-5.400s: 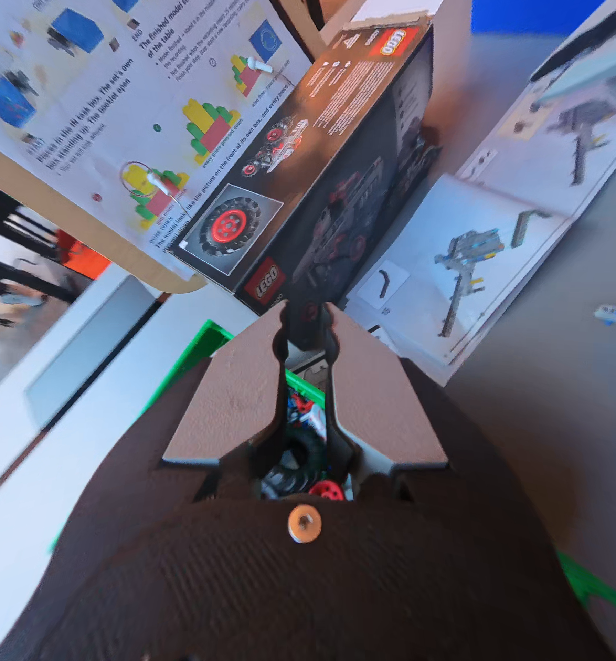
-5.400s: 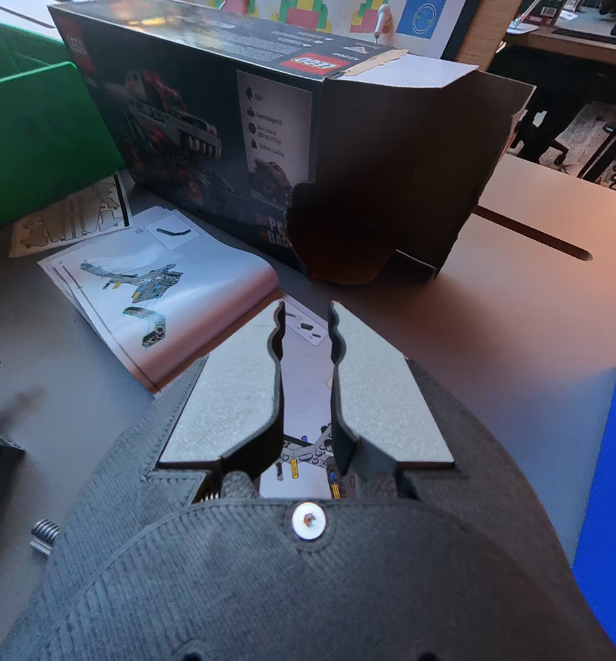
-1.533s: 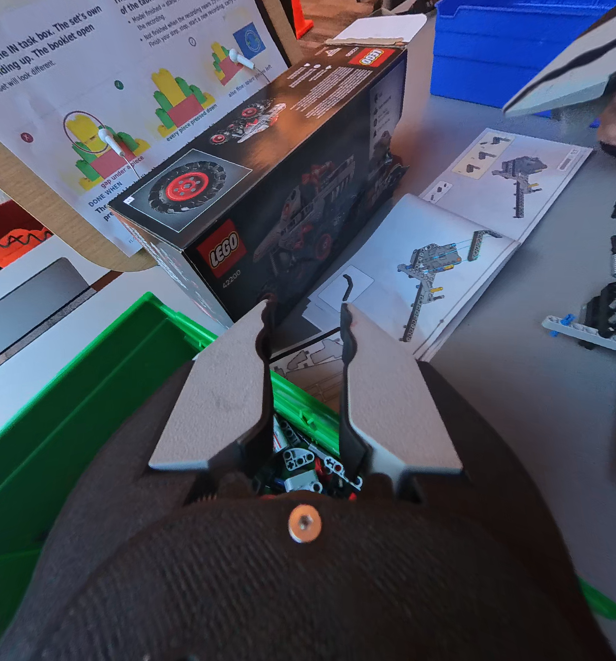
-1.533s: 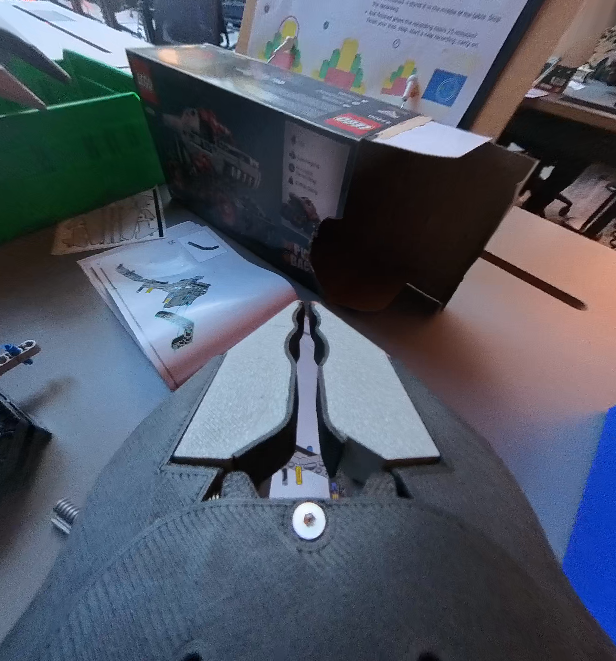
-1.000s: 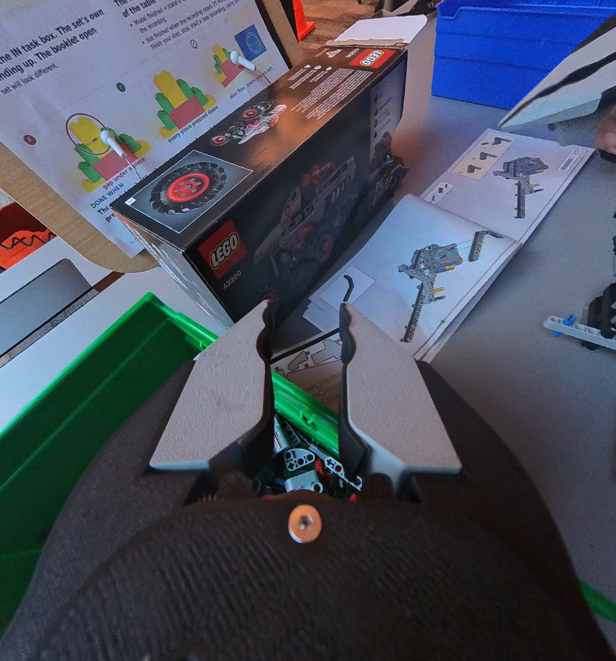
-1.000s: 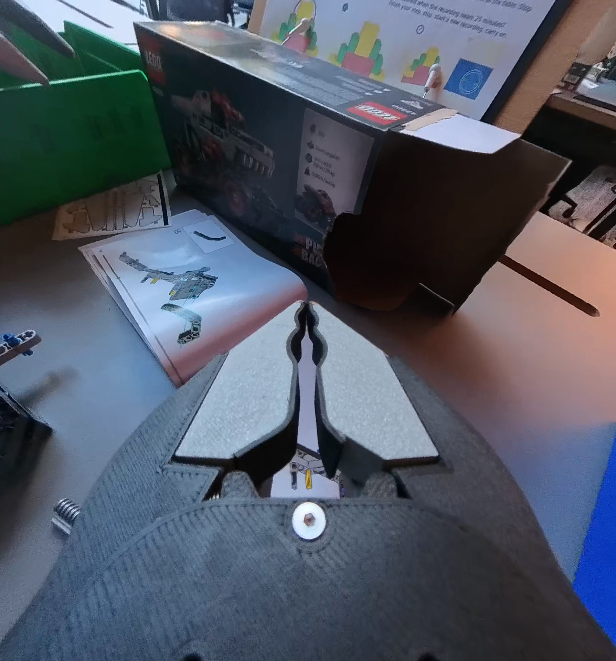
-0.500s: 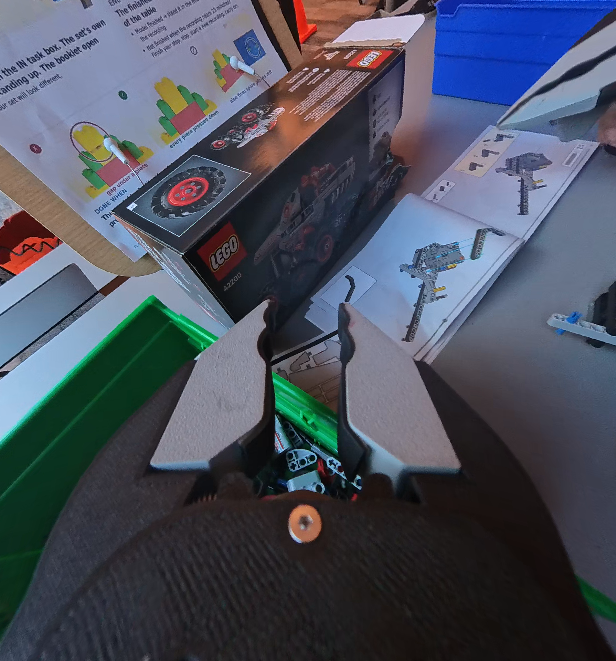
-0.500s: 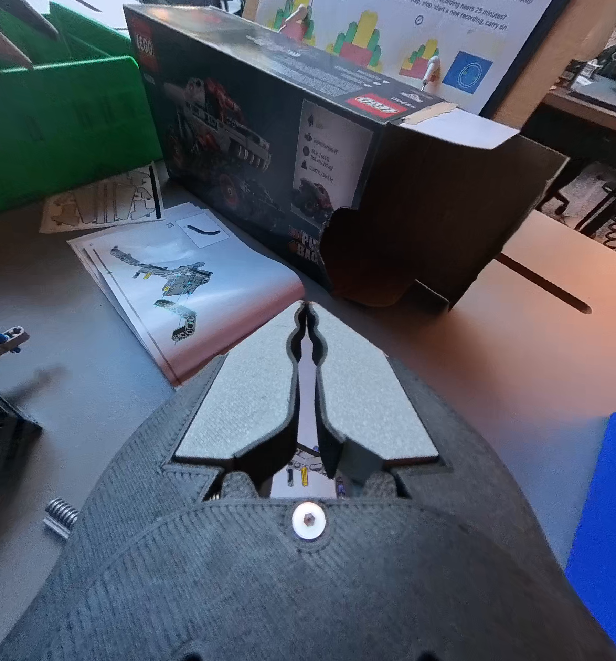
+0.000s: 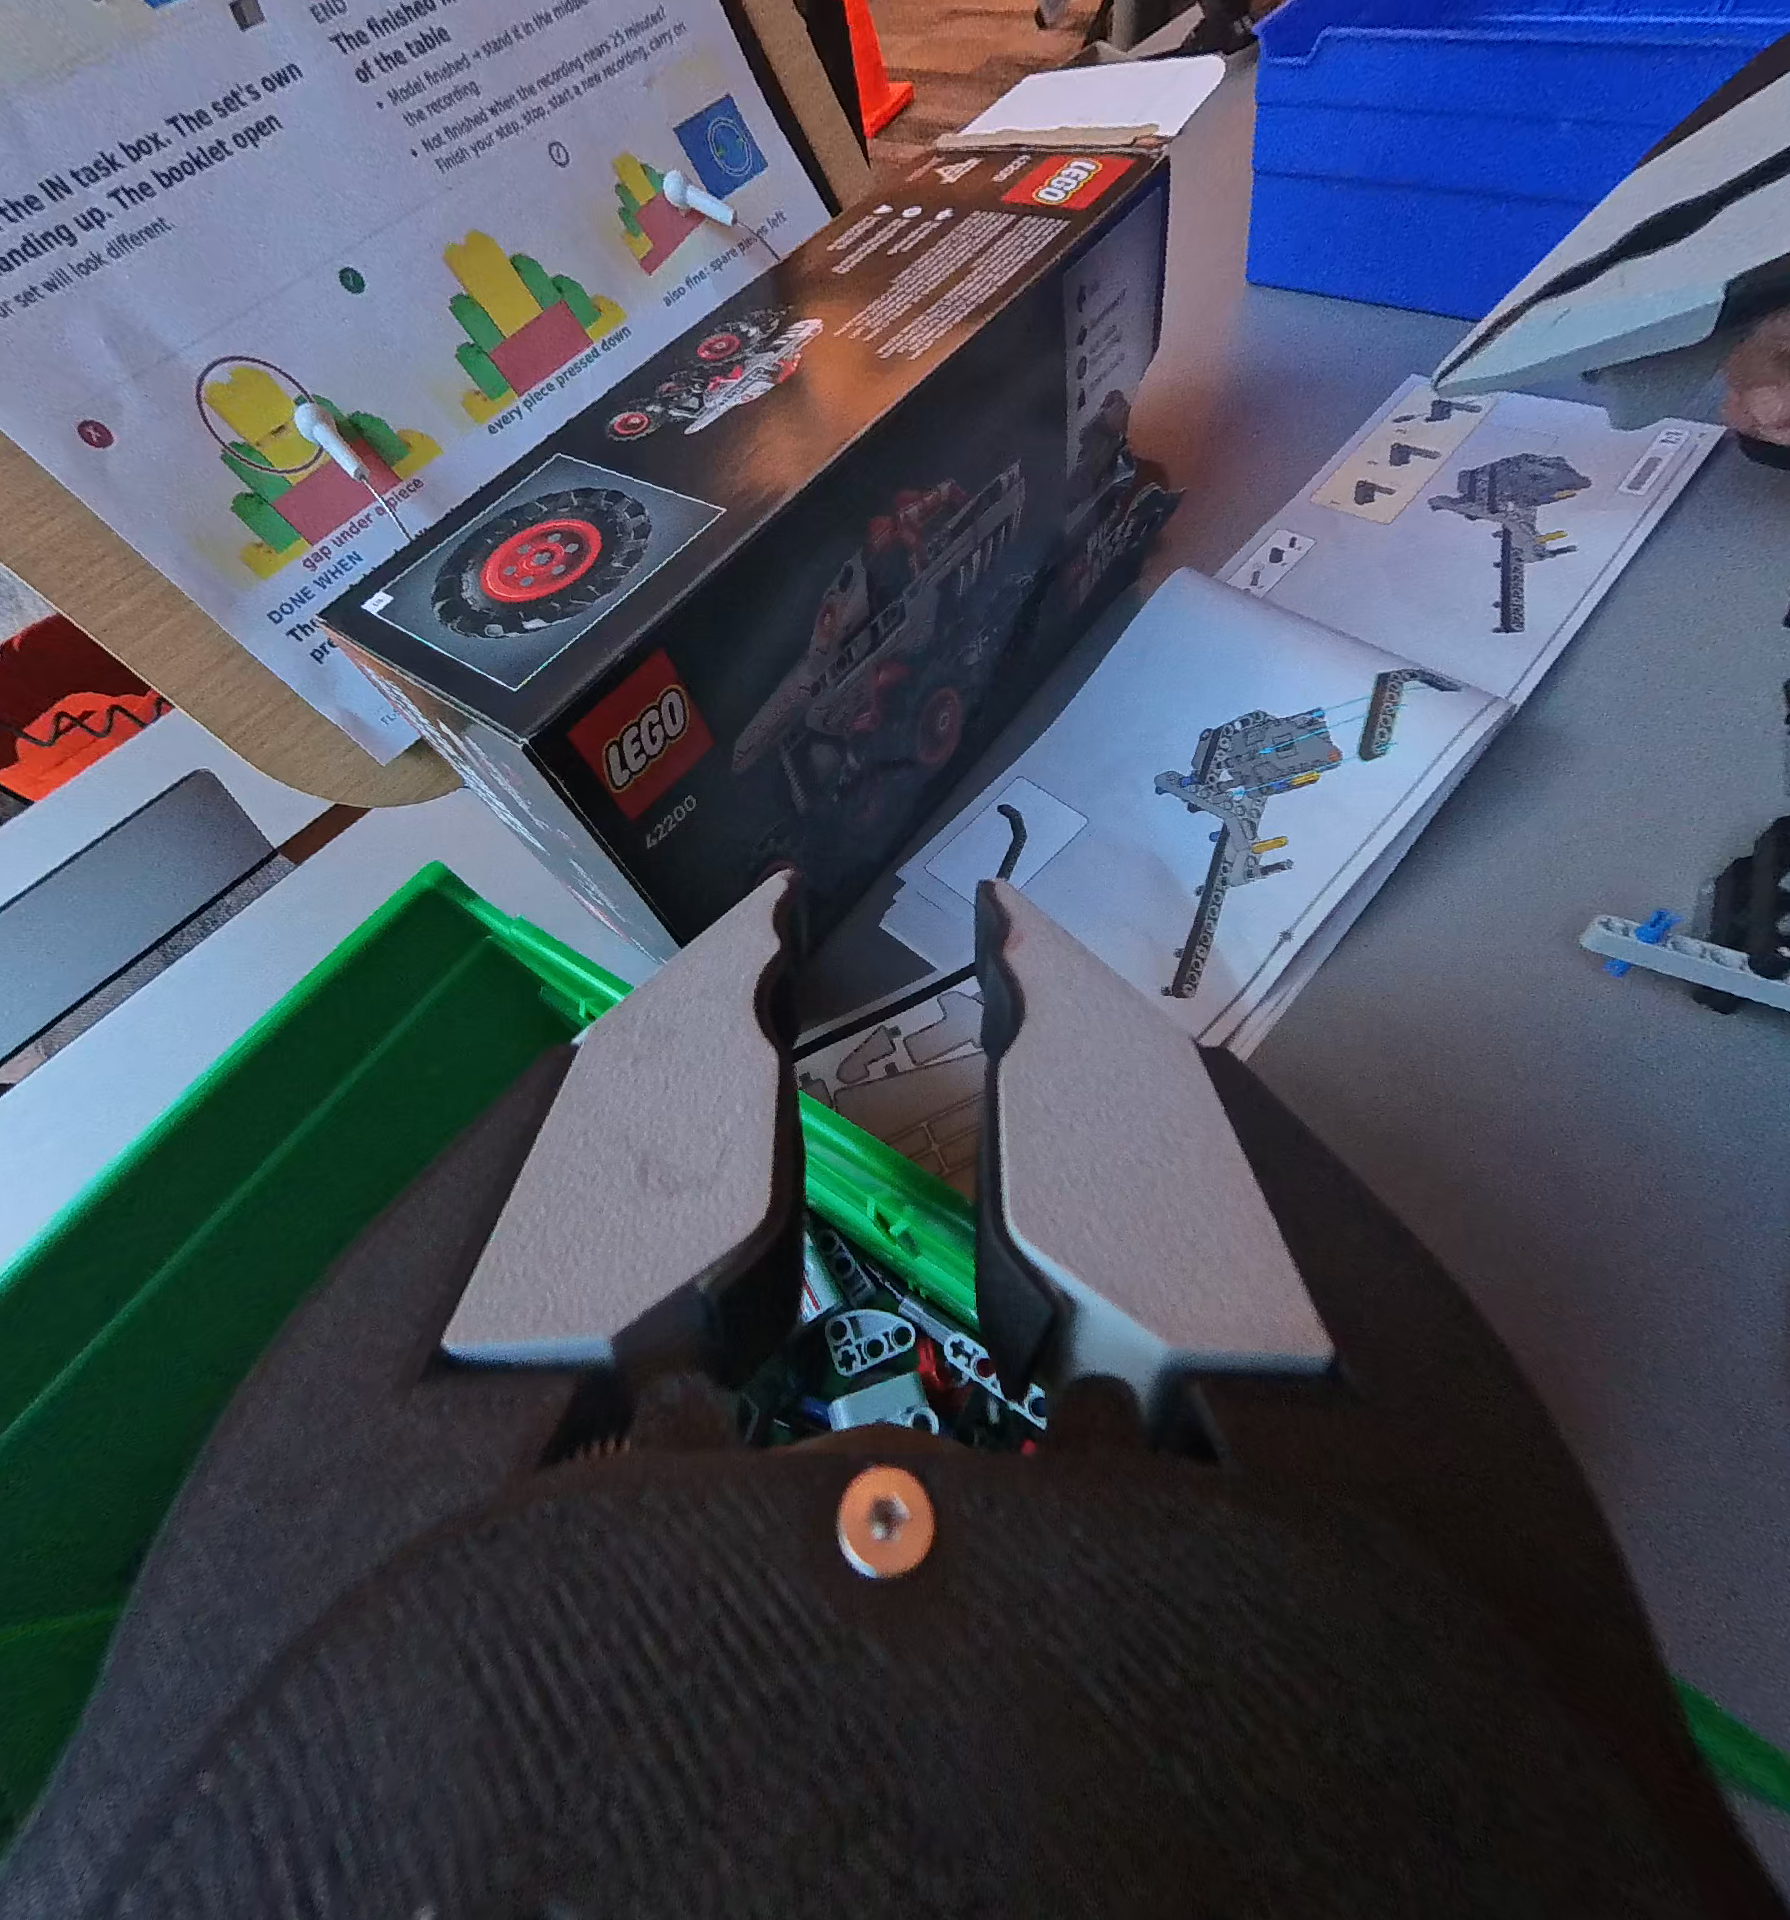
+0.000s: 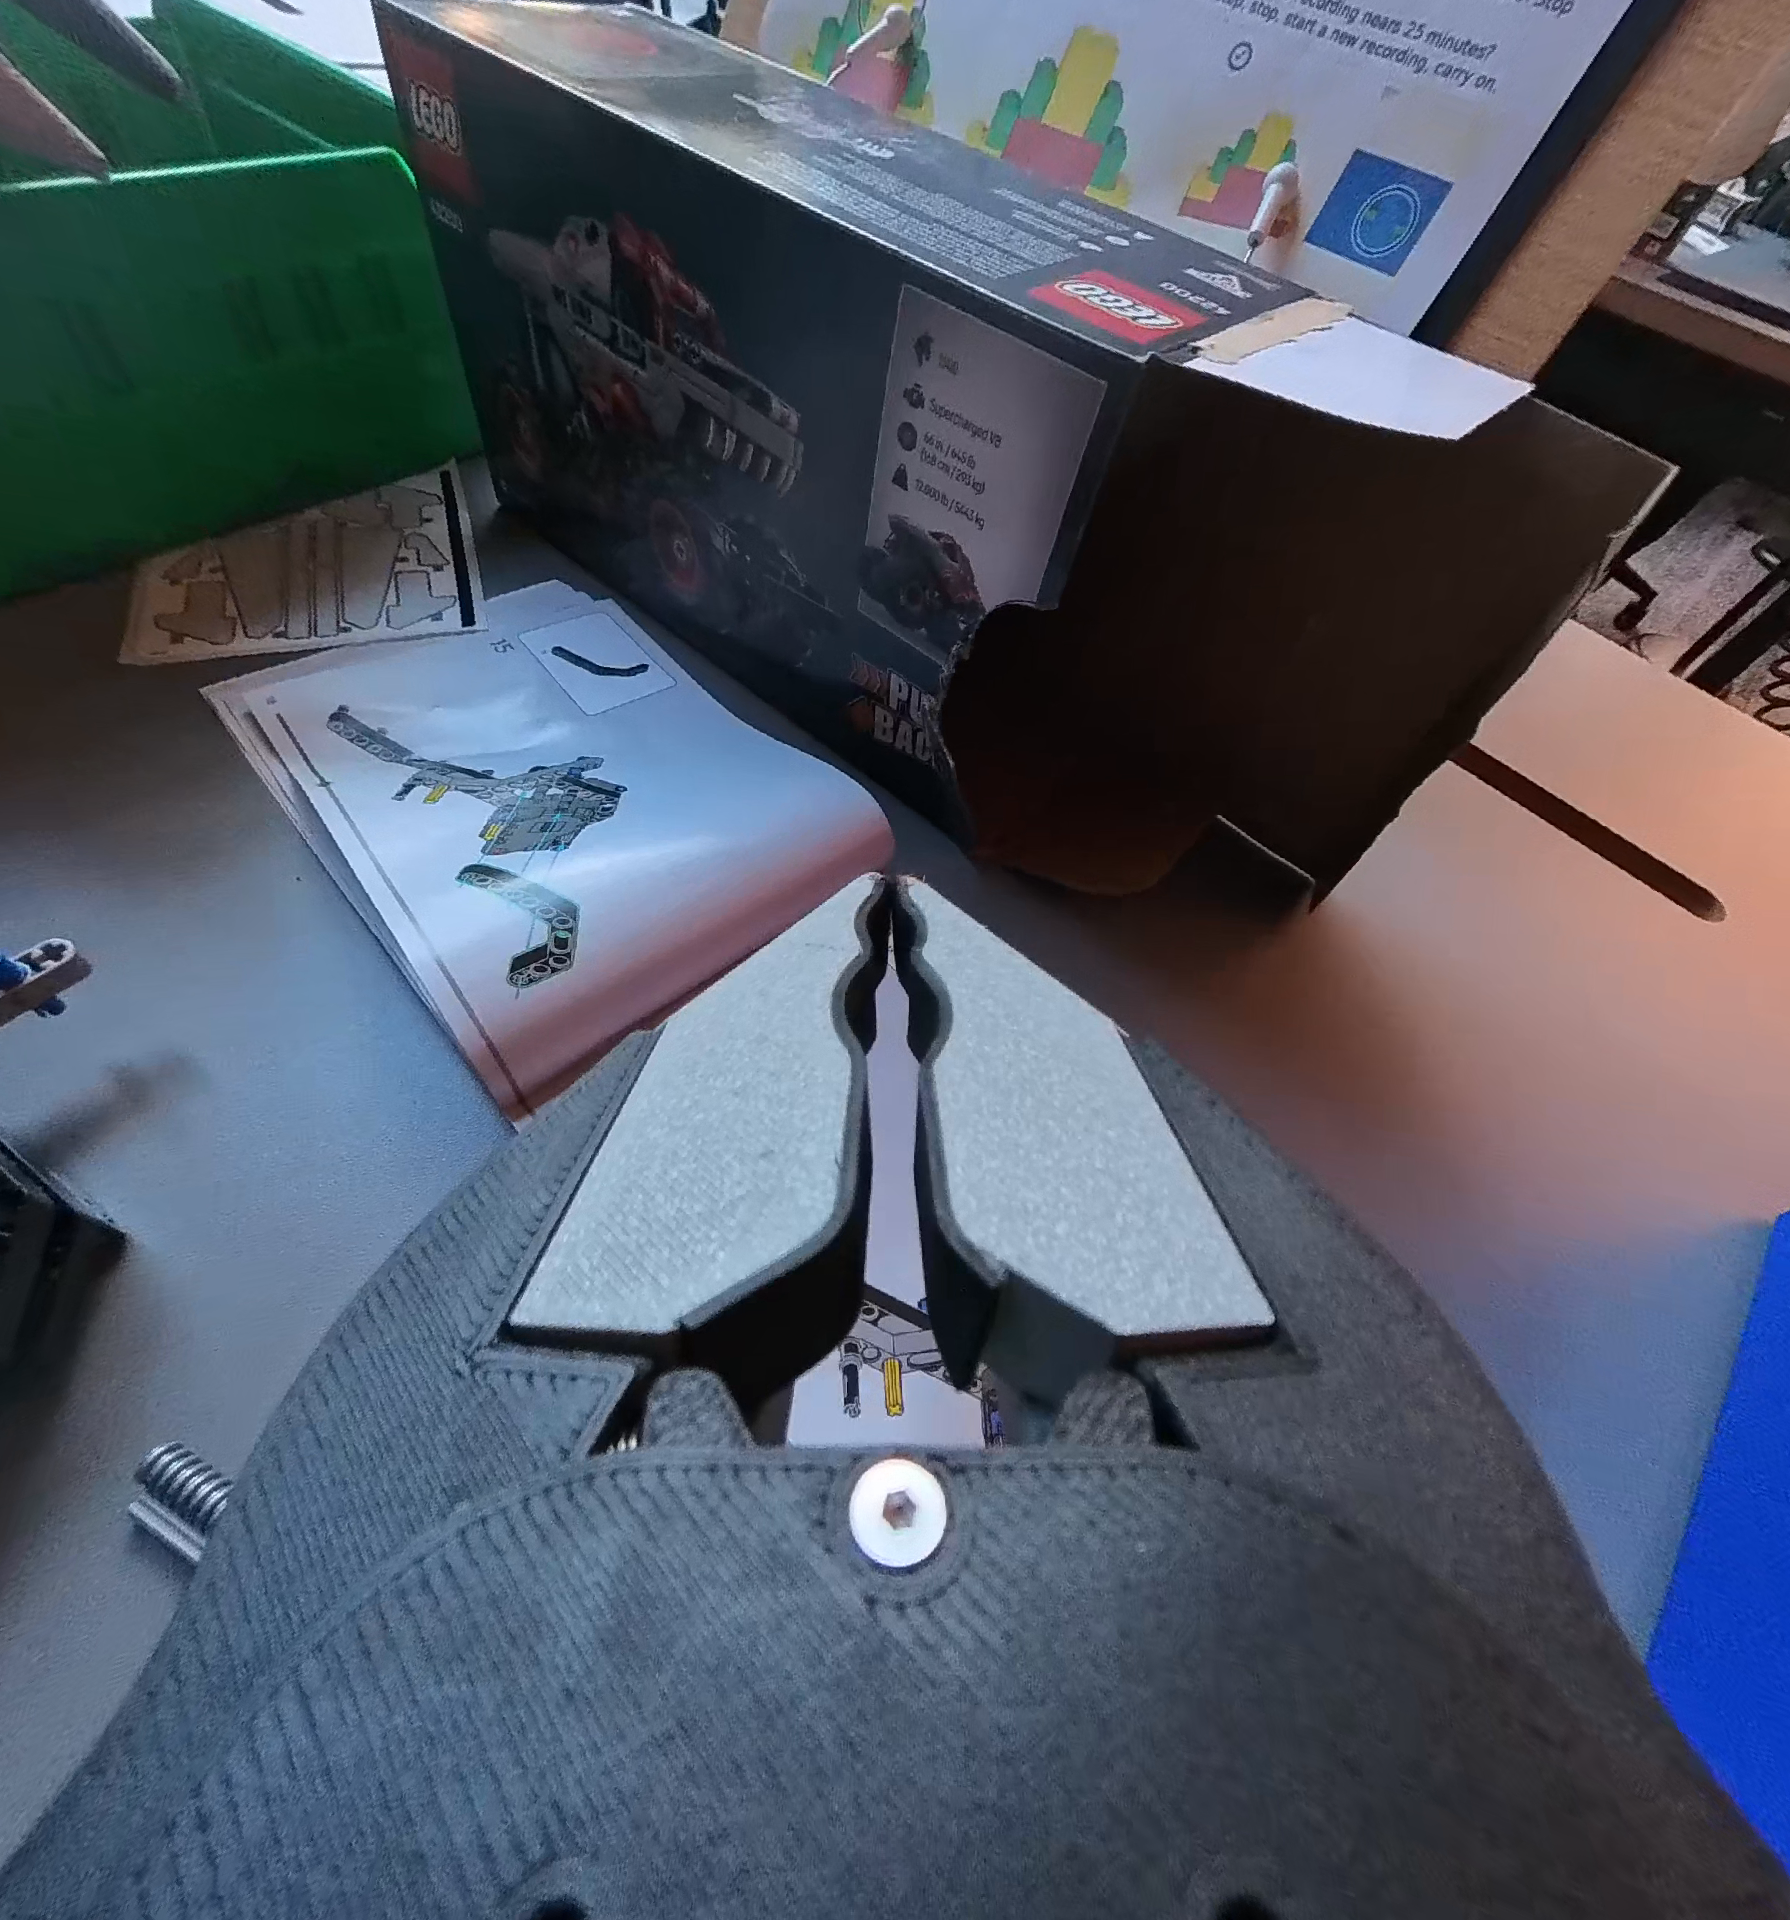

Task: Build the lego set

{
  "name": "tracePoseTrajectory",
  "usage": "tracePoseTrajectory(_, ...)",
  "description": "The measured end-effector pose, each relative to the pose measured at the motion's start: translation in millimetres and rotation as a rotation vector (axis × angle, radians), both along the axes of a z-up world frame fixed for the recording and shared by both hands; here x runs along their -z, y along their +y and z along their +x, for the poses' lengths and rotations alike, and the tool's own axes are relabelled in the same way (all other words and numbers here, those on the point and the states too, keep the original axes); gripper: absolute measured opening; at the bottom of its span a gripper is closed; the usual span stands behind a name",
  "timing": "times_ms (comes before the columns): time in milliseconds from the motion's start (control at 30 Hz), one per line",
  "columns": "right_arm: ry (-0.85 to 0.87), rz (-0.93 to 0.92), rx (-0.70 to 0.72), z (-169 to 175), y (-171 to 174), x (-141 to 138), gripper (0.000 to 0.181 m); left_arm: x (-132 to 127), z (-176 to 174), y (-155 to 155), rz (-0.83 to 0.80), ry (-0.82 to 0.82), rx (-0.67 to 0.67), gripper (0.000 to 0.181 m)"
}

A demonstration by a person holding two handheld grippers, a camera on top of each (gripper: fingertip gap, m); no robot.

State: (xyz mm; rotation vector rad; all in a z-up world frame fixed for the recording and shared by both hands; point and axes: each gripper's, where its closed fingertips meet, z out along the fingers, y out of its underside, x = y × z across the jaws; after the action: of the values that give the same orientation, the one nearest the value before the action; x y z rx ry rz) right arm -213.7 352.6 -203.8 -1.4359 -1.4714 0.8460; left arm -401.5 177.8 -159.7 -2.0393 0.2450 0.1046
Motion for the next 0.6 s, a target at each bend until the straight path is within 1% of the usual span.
tracePoseTrajectory(600, 0.009, 0.008, 0.011, 1.1, 2.0, -2.7, 0.000, -0.1, 0.5, -0.2, 0.001, -0.013, 0.004, 0.028)
